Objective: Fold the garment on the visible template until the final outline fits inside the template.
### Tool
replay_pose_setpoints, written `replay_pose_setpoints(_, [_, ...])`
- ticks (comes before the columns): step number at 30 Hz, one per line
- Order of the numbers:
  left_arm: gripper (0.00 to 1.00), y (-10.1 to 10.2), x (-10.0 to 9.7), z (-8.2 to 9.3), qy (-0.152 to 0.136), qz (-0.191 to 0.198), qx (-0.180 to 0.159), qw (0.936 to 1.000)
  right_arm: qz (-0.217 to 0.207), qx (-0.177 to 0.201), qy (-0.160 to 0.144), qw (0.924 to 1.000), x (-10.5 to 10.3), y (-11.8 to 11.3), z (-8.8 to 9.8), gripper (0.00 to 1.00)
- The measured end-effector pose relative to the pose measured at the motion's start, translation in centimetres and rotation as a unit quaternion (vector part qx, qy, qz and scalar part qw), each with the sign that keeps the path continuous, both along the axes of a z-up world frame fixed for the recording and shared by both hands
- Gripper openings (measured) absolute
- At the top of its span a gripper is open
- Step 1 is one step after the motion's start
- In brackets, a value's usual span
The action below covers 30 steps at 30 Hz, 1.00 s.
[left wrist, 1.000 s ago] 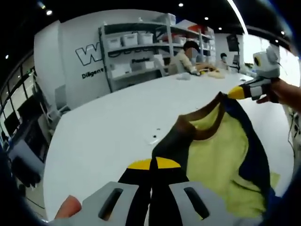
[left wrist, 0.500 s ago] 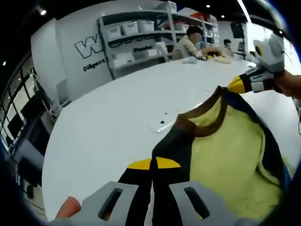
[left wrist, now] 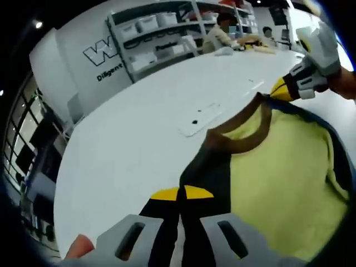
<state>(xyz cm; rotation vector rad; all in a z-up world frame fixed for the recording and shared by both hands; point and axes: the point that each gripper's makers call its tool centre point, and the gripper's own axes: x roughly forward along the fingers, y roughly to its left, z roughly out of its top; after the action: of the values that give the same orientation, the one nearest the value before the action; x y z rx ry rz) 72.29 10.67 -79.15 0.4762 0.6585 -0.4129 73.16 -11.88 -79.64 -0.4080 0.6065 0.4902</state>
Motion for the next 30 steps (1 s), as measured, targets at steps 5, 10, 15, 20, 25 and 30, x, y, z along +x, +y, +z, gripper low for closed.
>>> replay_pose_setpoints(5, [0.05, 0.4, 0.2, -0.3, -0.01, -0.01, 0.014, 0.9998, 0.003, -0.02, 0.007, 0.9998, 0.0, -0.2, -0.8, 0.01])
replay_pose_setpoints(10, [0.05, 0.5, 0.2, -0.3, -0.013, -0.021, 0.017, 0.9996, 0.004, -0.02, -0.005, 0.9998, 0.3, -0.3, -0.4, 0.04])
replay_pose_setpoints(15, [0.09, 0.6, 0.2, -0.1, -0.011, -0.005, 0.0, 0.9999, -0.023, 0.013, 0.006, 0.9996, 0.2, -0.5, -0.1, 0.07])
replay_pose_setpoints(20, [0.12, 0.7, 0.3, 1.1, -0.025, 0.004, -0.027, 0.9993, -0.04, 0.063, -0.011, 0.9971, 0.3, -0.5, 1.6, 0.07])
replay_pose_setpoints(25, [0.16, 0.9, 0.3, 3.0, -0.045, 0.018, -0.06, 0.997, -0.053, 0.09, -0.016, 0.9944, -0.2, -0.8, 2.7, 0.07])
replay_pose_setpoints(30, [0.17, 0.6, -0.1, 5.0, -0.064, 0.015, -0.088, 0.994, -0.053, 0.106, -0.027, 0.9926, -0.8, -0.4, 4.1, 0.07])
